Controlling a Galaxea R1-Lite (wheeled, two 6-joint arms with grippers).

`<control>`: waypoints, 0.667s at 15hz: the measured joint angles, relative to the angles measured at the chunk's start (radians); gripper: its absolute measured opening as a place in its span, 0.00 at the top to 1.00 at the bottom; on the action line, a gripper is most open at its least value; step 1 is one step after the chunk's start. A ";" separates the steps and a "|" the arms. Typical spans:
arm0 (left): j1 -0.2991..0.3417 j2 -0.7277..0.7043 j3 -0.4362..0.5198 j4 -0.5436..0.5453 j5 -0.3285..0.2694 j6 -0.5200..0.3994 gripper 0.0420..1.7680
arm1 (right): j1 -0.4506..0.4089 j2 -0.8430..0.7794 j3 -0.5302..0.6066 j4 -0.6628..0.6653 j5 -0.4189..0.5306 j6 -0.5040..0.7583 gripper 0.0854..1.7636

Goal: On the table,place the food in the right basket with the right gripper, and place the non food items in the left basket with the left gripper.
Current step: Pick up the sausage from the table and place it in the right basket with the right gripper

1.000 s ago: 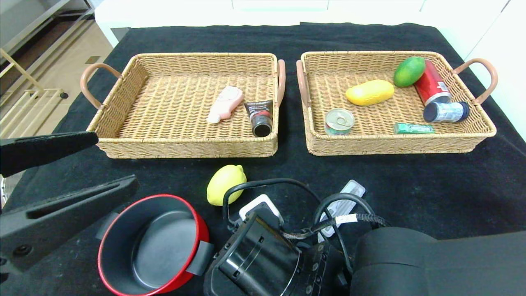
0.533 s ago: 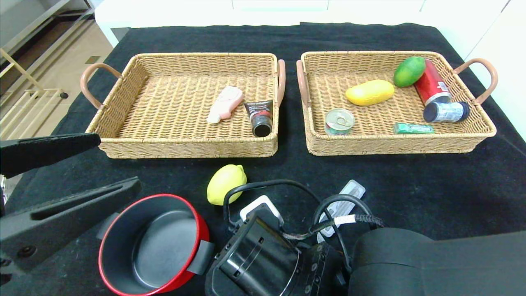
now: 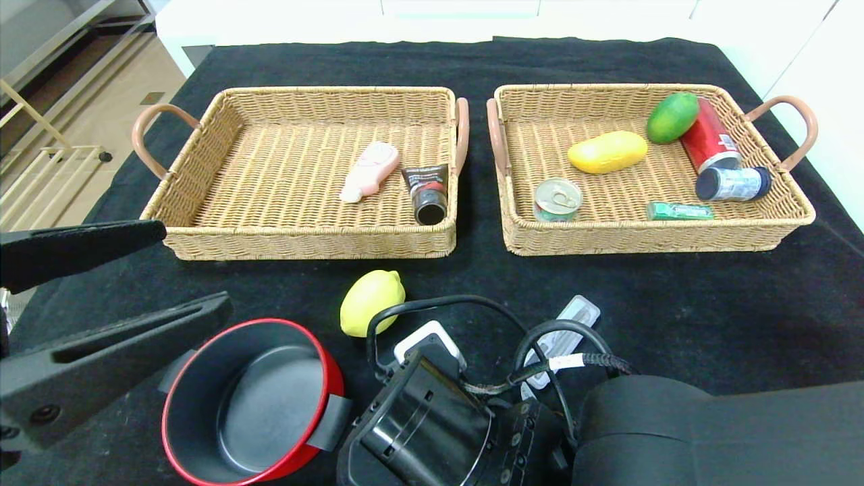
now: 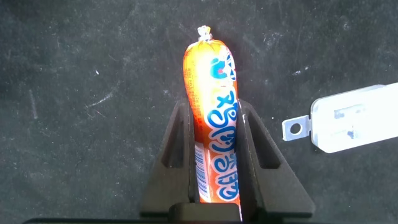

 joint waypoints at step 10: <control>-0.001 -0.004 0.001 0.003 0.000 0.013 0.03 | 0.029 -0.056 -0.016 0.090 -0.018 -0.005 0.78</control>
